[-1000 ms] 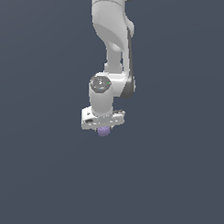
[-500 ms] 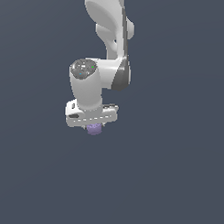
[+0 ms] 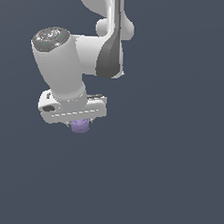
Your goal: Pick up the object and move it to a goal position.
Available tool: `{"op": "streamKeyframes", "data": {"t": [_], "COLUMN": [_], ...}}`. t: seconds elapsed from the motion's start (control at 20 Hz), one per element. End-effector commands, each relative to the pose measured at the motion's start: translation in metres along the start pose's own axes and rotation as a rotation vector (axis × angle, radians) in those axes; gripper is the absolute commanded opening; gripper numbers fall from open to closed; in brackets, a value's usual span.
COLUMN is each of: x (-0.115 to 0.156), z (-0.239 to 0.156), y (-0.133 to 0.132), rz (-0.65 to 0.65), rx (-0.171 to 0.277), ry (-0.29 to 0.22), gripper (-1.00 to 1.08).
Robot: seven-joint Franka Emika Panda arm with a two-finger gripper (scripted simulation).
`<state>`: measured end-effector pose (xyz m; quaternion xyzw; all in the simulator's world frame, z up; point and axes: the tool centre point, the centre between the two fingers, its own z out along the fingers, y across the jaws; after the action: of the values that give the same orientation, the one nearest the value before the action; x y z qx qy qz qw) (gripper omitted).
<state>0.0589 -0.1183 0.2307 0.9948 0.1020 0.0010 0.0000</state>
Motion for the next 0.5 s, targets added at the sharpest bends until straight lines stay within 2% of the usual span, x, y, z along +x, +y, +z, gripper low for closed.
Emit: {"op": "streamKeyframes", "data": {"t": [0.0, 0.45], "x": [0.006, 0.024], "z": [-0.016, -0.064], "y": [0.009, 0.037], "rz": [-0.001, -0.001], "rx": [0.001, 0.001], "ry": [-0.001, -0.001], "gripper": [-1.0, -1.0]}}
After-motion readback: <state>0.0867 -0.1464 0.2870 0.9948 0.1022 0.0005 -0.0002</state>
